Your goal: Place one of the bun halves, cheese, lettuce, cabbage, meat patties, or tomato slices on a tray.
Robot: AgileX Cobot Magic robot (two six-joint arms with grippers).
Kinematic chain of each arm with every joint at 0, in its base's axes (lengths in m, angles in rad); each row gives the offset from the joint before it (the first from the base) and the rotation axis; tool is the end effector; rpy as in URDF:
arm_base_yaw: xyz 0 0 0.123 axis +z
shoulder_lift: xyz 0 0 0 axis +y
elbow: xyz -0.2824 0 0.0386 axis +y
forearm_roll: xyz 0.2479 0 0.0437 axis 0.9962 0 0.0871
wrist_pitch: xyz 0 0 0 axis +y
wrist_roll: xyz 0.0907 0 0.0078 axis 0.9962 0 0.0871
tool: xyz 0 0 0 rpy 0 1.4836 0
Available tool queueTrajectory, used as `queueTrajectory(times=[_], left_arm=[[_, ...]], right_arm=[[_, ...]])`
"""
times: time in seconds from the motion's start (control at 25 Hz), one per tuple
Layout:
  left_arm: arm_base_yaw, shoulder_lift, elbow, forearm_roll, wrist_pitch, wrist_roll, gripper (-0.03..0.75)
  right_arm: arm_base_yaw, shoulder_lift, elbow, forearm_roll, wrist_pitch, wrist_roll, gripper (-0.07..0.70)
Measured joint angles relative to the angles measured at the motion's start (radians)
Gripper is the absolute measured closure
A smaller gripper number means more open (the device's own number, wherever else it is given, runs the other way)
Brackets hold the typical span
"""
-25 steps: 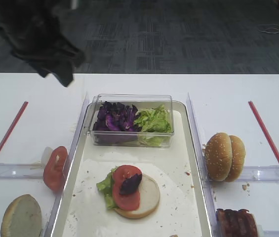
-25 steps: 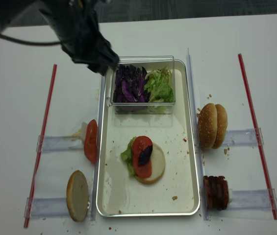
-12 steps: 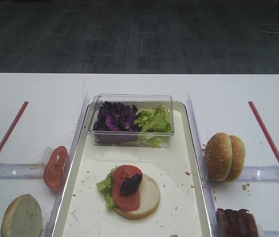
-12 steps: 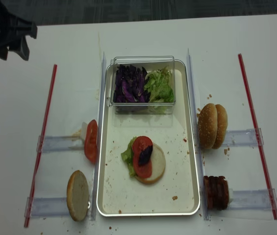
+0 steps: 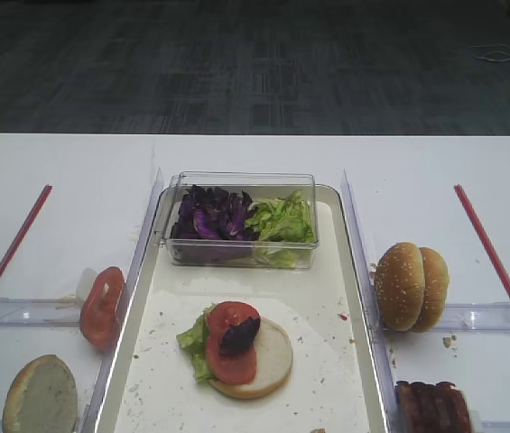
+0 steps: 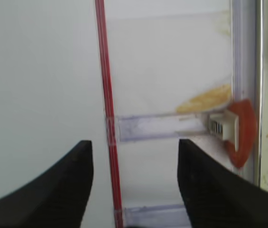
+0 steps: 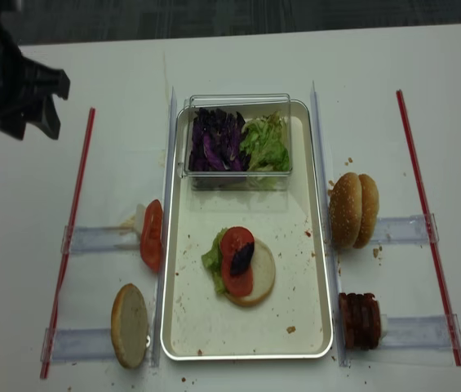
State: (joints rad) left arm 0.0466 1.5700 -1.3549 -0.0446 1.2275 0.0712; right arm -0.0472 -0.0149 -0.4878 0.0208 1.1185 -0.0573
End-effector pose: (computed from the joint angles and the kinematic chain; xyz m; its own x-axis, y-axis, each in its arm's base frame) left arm 0.3091 0.0106 0.3063 -0.9763 0.0106 -0.2160 0.0173 0.9994 -0.0289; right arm -0.0081 0.0021 0.2691 -0.5046 -0.0244 -0.8630 0.0067 0.9995 -0.0322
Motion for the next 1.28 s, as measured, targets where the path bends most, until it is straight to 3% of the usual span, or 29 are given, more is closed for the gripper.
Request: queueTrajectory(times=[0.24,0.48,1.0,1.28], left_arm=[[0.000,-0.226,0.299,-0.004,-0.067,0.004,0.207],[0.000,-0.494,0.532,-0.009,-0.093,0.004,0.090],[0.001,-1.063,0.833,-0.012,-0.096,-0.020,0.074],[0.001,-1.318,0.846,-0.012,-0.077,-0.022,0.074]], right_arm=[[0.000,0.000,0.000,0.000,0.000,0.000,-0.053],[0.000,0.000,0.000,0.000,0.000,0.000,-0.053],[0.000,0.000,0.000,0.000,0.000,-0.002,-0.053],[0.000,0.000,0.000,0.000,0.000,-0.002,-0.053]])
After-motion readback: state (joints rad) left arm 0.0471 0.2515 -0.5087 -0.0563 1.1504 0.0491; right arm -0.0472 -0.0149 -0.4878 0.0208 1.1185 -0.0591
